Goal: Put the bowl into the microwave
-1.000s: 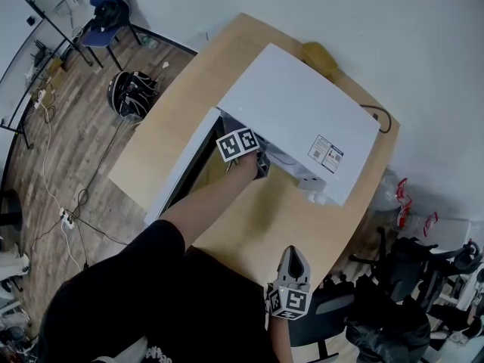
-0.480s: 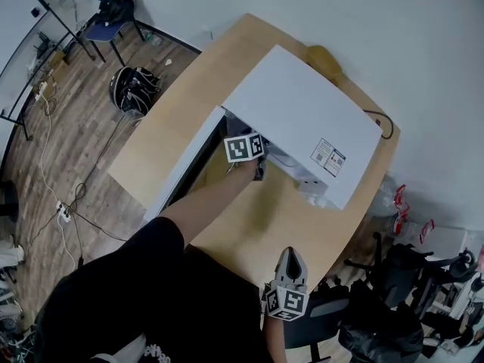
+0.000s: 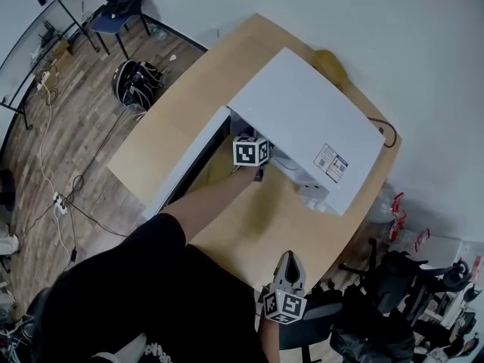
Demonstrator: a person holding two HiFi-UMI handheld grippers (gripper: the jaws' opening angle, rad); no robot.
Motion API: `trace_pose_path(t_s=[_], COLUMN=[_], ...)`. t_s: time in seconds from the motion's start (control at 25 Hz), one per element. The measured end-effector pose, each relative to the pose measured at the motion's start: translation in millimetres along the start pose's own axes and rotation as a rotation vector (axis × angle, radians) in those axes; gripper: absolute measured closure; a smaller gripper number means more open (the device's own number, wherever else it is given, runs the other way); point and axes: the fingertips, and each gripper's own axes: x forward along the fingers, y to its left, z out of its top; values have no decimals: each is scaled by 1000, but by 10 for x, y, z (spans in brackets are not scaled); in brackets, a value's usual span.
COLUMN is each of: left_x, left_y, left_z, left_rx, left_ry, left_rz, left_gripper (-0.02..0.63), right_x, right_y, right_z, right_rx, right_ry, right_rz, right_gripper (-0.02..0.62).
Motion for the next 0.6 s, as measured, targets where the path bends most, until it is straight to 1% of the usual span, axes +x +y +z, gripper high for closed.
trace_pose_path(t_s=[0.08, 0.16, 0.28, 0.48, 0.52, 0.6], left_x=[-10, -1, 1, 2, -4, -39], left_y=[-30, -4, 55, 52, 54, 90], left_z=[58, 80, 91, 46, 48, 80], left_rx=[-26, -36, 5, 85, 86, 50], left_ry=[-31, -52, -54, -24, -24, -44], left_rz=[-30, -43, -32, -39, -41, -39], left_gripper=[285, 277, 272, 268, 267, 259], right_x=[-20, -36, -44, -28, -27, -33], right_y=[-37, -50, -29, 42, 64, 108], right_z=[-54, -72, -64, -64, -64, -65], right_rx=[4, 5, -2, -8, -8, -9], right_ry=[14, 21, 22, 25, 26, 28], right_rz=[-8, -11, -5, 12, 16, 26], right_gripper=[535, 535, 537, 535, 535, 535])
